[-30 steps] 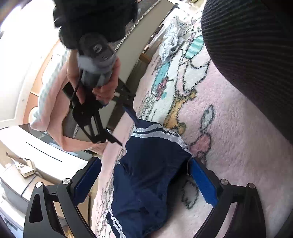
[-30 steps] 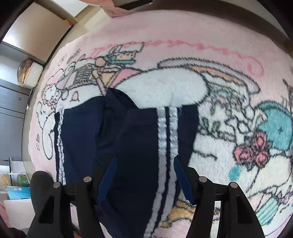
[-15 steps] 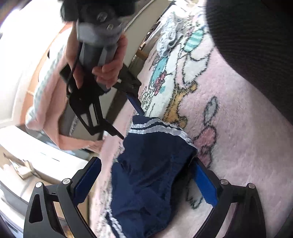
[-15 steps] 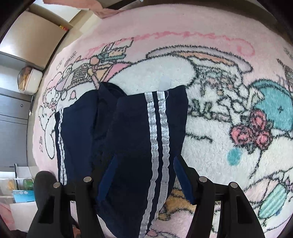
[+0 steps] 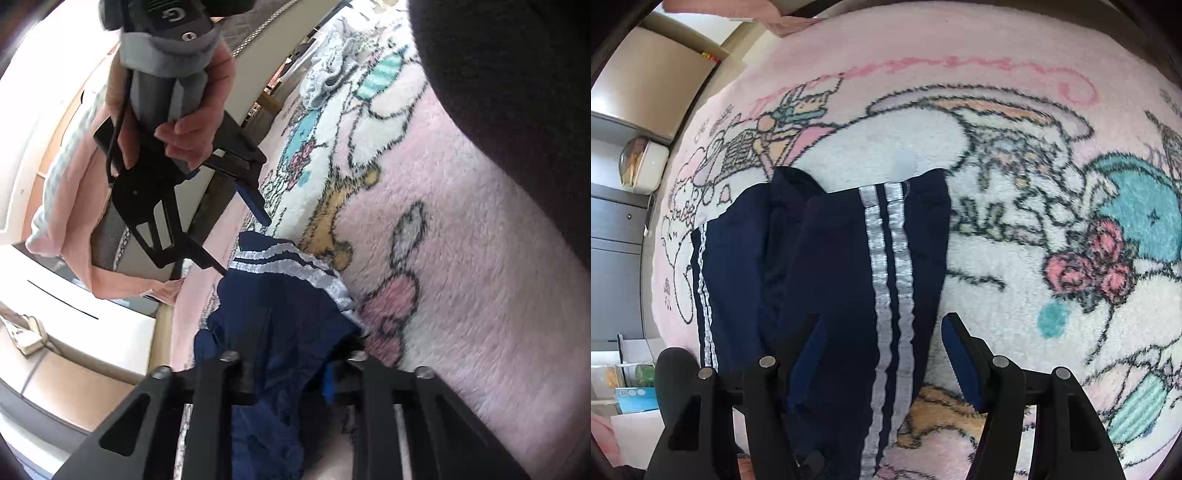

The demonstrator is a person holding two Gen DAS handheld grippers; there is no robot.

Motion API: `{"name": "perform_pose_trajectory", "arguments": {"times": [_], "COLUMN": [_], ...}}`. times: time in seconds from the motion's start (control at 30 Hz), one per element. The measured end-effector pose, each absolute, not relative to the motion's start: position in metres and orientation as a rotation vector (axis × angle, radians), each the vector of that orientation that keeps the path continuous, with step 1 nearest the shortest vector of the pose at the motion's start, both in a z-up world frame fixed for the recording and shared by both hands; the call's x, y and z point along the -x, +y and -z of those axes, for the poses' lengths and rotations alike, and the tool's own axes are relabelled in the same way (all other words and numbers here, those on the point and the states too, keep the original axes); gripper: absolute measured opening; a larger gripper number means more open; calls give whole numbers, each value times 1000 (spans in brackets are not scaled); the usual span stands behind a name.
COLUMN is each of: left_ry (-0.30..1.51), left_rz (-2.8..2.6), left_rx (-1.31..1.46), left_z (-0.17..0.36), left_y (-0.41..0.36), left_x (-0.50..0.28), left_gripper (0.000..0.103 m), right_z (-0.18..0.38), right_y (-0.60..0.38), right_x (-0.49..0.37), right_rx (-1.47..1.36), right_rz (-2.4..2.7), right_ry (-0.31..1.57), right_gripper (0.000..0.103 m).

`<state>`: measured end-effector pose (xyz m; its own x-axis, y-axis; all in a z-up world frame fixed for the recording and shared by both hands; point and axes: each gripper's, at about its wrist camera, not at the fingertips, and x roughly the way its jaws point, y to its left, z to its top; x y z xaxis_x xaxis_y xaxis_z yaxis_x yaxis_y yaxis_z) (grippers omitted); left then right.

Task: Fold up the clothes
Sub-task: 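Grasp the striped edge of the pants with the left gripper, then grasp the waistband beside the white drawstring tag with the right gripper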

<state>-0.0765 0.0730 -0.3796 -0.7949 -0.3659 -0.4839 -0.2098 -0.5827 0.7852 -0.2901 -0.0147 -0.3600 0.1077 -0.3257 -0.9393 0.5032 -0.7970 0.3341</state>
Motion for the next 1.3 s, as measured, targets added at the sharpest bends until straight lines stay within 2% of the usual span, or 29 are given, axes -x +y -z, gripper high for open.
{"name": "perform_pose_trajectory", "arguments": {"times": [0.03, 0.2, 0.4, 0.67, 0.8, 0.87, 0.93, 1.17, 1.3], "left_ry": [-1358, -1196, -1201, -1185, -1181, -1180, -1180, -1182, -1182], "left_rz": [2559, 2668, 2670, 2674, 2673, 2673, 2673, 2673, 2673], "left_rx": [-971, -1094, -1141, -1142, -1143, -1144, -1144, -1149, -1147], "left_z": [377, 373, 379, 383, 383, 383, 383, 384, 384], "left_y": [73, 74, 77, 75, 73, 72, 72, 72, 72], "left_x": [78, 84, 85, 79, 79, 80, 80, 82, 81], "left_gripper": [6, 3, 3, 3, 3, 3, 3, 3, 3], "right_z": [360, 356, 343, 351, 366, 370, 374, 375, 364], "right_y": [-14, -17, -52, -111, -125, -131, -135, -132, -121], "right_x": [292, 302, 313, 321, 326, 325, 324, 323, 332], "right_rx": [-1790, -1824, -1826, -1906, -2030, -2057, -2071, -2099, -2074], "right_rz": [1761, 1767, 1824, 1832, 1777, 1796, 1820, 1849, 1869], "right_ry": [168, 129, 234, 257, 191, 228, 273, 360, 432], "right_gripper": [64, 64, 64, 64, 63, 58, 40, 33, 33]}}
